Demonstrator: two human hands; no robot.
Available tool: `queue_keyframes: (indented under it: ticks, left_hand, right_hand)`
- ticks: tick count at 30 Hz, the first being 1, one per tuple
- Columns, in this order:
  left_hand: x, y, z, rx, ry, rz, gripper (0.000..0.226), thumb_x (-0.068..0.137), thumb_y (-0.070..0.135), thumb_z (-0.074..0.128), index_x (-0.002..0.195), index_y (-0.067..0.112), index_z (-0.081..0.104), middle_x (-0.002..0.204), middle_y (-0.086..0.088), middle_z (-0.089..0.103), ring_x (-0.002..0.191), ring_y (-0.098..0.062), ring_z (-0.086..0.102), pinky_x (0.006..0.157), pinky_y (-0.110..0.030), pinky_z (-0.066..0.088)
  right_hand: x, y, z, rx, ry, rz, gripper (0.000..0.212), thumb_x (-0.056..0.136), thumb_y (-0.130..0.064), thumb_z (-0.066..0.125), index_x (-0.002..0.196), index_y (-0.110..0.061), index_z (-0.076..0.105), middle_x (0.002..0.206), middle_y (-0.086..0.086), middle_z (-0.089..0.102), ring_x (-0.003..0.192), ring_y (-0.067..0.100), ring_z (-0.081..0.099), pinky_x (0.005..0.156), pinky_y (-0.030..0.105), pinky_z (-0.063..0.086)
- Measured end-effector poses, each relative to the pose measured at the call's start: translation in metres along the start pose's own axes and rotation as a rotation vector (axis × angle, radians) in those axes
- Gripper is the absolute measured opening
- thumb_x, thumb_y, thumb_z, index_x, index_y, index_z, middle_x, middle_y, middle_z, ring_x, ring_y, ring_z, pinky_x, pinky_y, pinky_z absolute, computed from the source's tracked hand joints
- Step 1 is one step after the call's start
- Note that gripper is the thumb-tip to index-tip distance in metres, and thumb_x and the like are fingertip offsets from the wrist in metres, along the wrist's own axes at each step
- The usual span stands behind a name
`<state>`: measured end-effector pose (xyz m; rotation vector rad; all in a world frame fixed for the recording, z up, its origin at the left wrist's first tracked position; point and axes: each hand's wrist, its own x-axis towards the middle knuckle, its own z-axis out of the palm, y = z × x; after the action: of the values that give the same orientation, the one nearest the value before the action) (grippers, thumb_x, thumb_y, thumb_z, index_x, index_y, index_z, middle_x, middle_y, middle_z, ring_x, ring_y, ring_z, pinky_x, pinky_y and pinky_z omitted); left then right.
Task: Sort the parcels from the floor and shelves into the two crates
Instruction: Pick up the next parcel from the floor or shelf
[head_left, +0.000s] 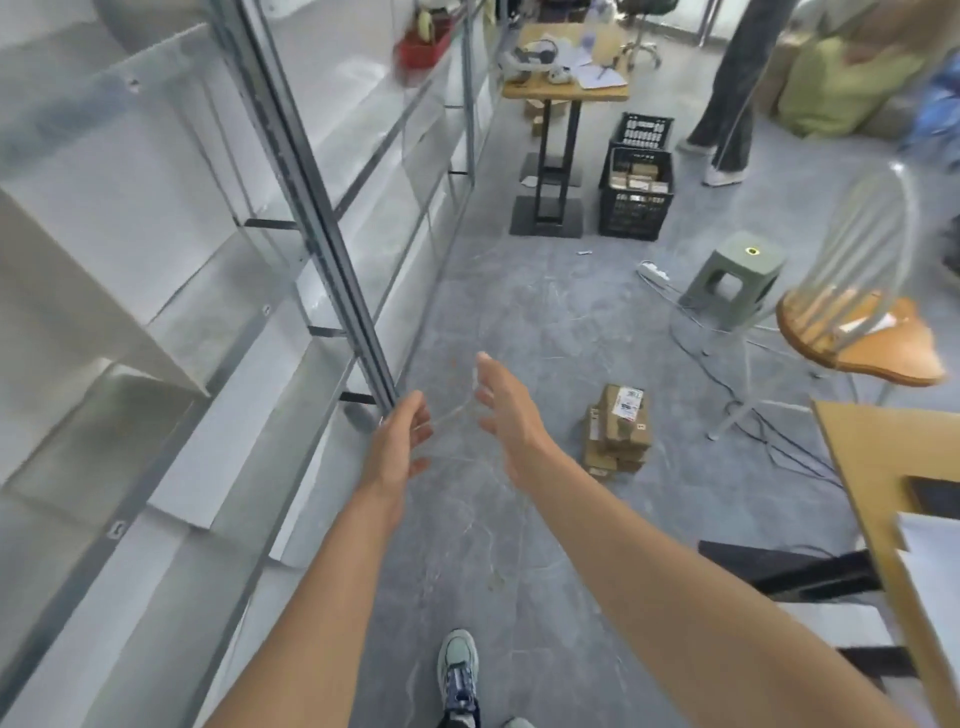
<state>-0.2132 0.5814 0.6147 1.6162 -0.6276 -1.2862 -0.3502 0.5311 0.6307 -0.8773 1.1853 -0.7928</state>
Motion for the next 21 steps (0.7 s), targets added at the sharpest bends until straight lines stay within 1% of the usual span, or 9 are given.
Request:
queue_keyframes:
  ticks: [2, 5, 9, 11, 12, 14, 17, 18, 21]
  left_hand:
    - [0.026, -0.001, 0.027, 0.054, -0.076, -0.015, 0.029, 0.101, 0.046, 0.054, 0.117, 0.025, 0.067, 0.116, 0.006, 0.067, 0.108, -0.012, 0.064, 0.089, -0.040, 0.047]
    - [0.059, 0.001, 0.064, 0.141, -0.198, -0.042, 0.016, 0.103, 0.038, 0.054, 0.102, 0.027, 0.065, 0.114, 0.003, 0.066, 0.103, -0.013, 0.062, 0.083, -0.036, 0.045]
    - [0.097, 0.002, 0.108, 0.214, -0.360, -0.091, 0.015, 0.105, 0.035, 0.051, 0.098, 0.026, 0.061, 0.116, 0.003, 0.063, 0.107, -0.014, 0.059, 0.082, -0.034, 0.042]
    - [0.115, 0.001, 0.128, 0.248, -0.406, -0.114, 0.016, 0.105, 0.038, 0.050, 0.098, 0.026, 0.060, 0.119, 0.002, 0.062, 0.107, -0.014, 0.059, 0.083, -0.035, 0.042]
    - [0.122, 0.000, 0.138, 0.258, -0.423, -0.129, 0.017, 0.105, 0.039, 0.050, 0.099, 0.026, 0.060, 0.120, 0.002, 0.061, 0.107, -0.014, 0.059, 0.084, -0.035, 0.043]
    - [0.135, -0.002, 0.157, 0.285, -0.463, -0.153, 0.018, 0.105, 0.040, 0.049, 0.104, 0.025, 0.060, 0.119, 0.003, 0.061, 0.110, -0.015, 0.059, 0.086, -0.036, 0.043]
    - [0.156, -0.002, 0.189, 0.326, -0.507, -0.174, 0.018, 0.105, 0.040, 0.048, 0.099, 0.026, 0.059, 0.119, 0.004, 0.061, 0.113, -0.016, 0.058, 0.085, -0.035, 0.043]
    - [0.165, -0.003, 0.200, 0.336, -0.515, -0.183, 0.018, 0.105, 0.040, 0.048, 0.100, 0.026, 0.059, 0.119, 0.003, 0.061, 0.114, -0.016, 0.058, 0.084, -0.035, 0.043]
    - [0.197, -0.012, 0.236, 0.368, -0.516, -0.229, 0.019, 0.106, 0.039, 0.048, 0.112, 0.025, 0.058, 0.126, 0.001, 0.060, 0.121, -0.018, 0.057, 0.087, -0.035, 0.043]
  right_hand:
    - [0.011, -0.002, -0.021, 0.018, 0.071, 0.022, 0.055, 0.105, -0.058, 0.049, 0.150, -0.027, 0.052, 0.151, -0.005, 0.052, 0.137, 0.017, 0.052, 0.118, 0.046, 0.038]
    - [0.029, 0.000, -0.053, 0.071, 0.213, 0.050, 0.027, 0.106, -0.052, 0.050, 0.123, -0.034, 0.059, 0.127, -0.008, 0.060, 0.106, 0.005, 0.060, 0.109, 0.040, 0.044]
    - [0.048, 0.005, -0.088, 0.129, 0.391, 0.096, 0.031, 0.103, -0.053, 0.057, 0.120, -0.028, 0.063, 0.132, 0.000, 0.065, 0.115, 0.016, 0.063, 0.111, 0.044, 0.046]
    - [0.059, 0.011, -0.105, 0.149, 0.449, 0.130, 0.046, 0.098, -0.059, 0.060, 0.128, -0.024, 0.065, 0.138, 0.005, 0.065, 0.121, 0.020, 0.063, 0.112, 0.046, 0.047]
    - [0.065, 0.014, -0.113, 0.154, 0.476, 0.145, 0.052, 0.097, -0.059, 0.059, 0.130, -0.021, 0.068, 0.137, 0.010, 0.067, 0.117, 0.020, 0.064, 0.107, 0.042, 0.050]
    - [0.074, 0.013, -0.129, 0.176, 0.522, 0.178, 0.048, 0.102, -0.053, 0.056, 0.131, -0.018, 0.069, 0.132, 0.010, 0.070, 0.108, 0.017, 0.065, 0.089, 0.033, 0.050]
    - [0.098, 0.015, -0.163, 0.197, 0.574, 0.190, 0.028, 0.109, -0.043, 0.050, 0.120, -0.025, 0.068, 0.104, -0.008, 0.070, 0.086, 0.004, 0.066, 0.068, 0.022, 0.052]
    - [0.108, 0.013, -0.174, 0.190, 0.589, 0.195, 0.026, 0.110, -0.042, 0.048, 0.118, -0.026, 0.067, 0.099, -0.011, 0.068, 0.082, 0.001, 0.064, 0.066, 0.022, 0.052]
    - [0.144, 0.012, -0.208, 0.182, 0.614, 0.223, 0.033, 0.109, -0.047, 0.048, 0.127, -0.023, 0.063, 0.109, -0.006, 0.067, 0.090, 0.005, 0.060, 0.081, 0.031, 0.049]
